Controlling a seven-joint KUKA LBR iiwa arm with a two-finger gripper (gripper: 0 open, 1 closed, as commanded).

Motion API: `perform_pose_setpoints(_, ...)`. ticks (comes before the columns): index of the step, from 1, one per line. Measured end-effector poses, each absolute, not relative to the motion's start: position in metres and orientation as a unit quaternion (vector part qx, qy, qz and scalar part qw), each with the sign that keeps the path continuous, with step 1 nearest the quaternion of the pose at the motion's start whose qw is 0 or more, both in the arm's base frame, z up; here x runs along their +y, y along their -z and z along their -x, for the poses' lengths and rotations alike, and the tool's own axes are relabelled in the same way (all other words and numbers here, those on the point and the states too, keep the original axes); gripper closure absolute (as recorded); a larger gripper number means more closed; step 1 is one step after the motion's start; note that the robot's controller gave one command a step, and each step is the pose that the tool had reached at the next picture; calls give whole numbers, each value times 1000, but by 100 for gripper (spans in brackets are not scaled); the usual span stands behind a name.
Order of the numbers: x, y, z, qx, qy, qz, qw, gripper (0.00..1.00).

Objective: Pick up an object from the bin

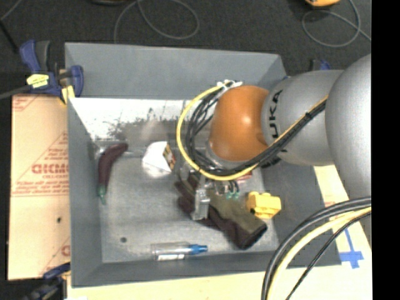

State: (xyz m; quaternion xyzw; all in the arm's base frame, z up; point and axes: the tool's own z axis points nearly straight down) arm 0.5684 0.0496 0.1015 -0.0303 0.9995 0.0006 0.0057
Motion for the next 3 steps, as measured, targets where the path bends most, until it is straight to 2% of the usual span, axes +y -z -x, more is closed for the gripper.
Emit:
perform_pose_setpoints(1, 21, -87, -573, 993, 0, 121, 5, 100)
perform_pose_setpoints(2, 21, -87, -573, 993, 0, 120, 5, 100)
perform_pose_setpoints(3, 21, -206, -580, 993, 0, 122, 7, 100)
